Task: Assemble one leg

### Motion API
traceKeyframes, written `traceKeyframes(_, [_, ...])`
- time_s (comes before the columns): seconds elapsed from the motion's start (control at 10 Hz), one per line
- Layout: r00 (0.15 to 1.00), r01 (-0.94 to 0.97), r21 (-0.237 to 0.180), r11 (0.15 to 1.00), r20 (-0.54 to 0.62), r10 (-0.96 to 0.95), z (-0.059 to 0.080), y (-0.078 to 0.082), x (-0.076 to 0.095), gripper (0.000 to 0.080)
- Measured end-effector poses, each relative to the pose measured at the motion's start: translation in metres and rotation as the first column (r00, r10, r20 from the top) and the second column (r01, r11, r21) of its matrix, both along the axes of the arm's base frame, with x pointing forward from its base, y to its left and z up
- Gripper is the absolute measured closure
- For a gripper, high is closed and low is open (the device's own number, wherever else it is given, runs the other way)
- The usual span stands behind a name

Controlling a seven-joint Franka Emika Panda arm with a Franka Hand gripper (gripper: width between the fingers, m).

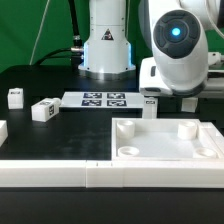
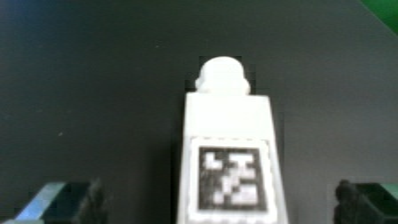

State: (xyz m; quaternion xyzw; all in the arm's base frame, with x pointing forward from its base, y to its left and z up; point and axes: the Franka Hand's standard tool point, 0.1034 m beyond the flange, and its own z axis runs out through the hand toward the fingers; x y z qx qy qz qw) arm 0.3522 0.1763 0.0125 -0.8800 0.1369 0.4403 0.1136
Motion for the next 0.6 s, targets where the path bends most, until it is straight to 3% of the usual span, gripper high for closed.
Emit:
traceKeyframes(0.4, [1.0, -0.007, -0.012, 1.0, -0.026, 0.006, -0.005, 0.0039, -0.0102, 0.0151])
traceKeyframes(0.6, [1.0, -0.008, -0.016, 1.0, -0.026, 0.007, -0.0049, 0.0054, -0.0102, 0.0403])
